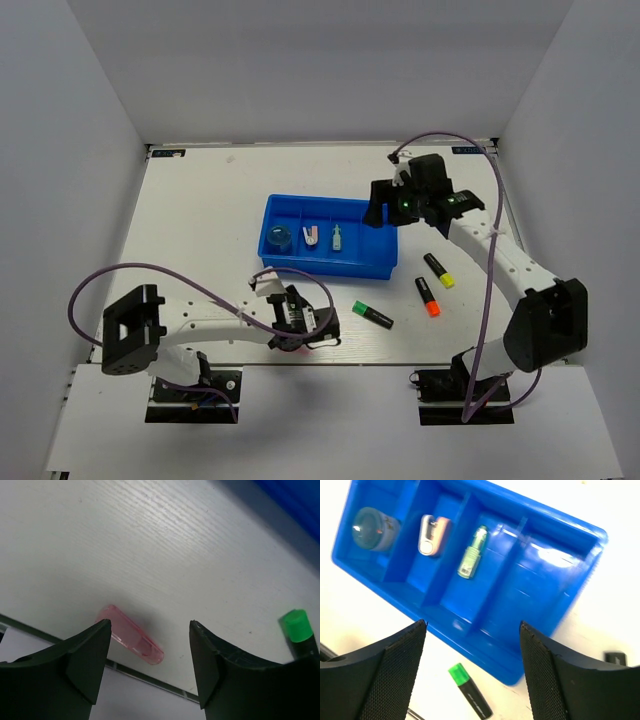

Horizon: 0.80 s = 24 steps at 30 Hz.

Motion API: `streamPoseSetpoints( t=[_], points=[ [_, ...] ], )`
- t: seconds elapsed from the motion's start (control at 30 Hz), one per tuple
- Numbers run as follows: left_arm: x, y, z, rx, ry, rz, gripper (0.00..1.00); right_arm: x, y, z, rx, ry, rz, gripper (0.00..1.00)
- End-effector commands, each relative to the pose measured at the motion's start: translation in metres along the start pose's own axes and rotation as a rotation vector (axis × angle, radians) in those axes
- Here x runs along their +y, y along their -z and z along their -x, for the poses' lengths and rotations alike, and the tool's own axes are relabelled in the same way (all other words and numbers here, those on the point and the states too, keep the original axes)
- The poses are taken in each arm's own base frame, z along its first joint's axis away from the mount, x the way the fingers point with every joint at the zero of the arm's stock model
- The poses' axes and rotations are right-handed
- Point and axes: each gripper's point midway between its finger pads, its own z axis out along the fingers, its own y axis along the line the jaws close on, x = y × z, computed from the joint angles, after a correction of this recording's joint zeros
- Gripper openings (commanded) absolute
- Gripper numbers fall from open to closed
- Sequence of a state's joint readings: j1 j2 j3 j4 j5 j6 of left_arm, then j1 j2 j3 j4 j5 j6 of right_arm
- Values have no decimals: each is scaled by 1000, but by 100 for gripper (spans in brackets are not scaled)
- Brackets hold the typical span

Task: Sort the stationery into containers
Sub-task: Grab a piece of stationery with the left arm

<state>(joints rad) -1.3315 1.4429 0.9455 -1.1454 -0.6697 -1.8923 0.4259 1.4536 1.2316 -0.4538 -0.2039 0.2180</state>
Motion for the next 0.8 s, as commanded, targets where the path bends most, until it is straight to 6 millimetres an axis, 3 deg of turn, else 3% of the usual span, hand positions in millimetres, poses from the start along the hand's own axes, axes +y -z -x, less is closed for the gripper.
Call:
streamPoseSetpoints(
  t=[0.0, 0.13, 0.33, 0.77],
  points=[
    [9, 4, 6, -67, 319, 69, 74, -17, 9, -4, -29, 0, -35, 78],
    [17, -7, -16, -28, 361, 106, 74, -29, 22, -10, -45, -34, -37, 80],
    [22, -17, -25, -30, 401, 137, 71, -46, 36, -19, -62, -91, -45, 80],
    [1, -37, -63, 50, 510, 112, 69, -63, 50, -23, -79, -208, -2, 80]
  ],
)
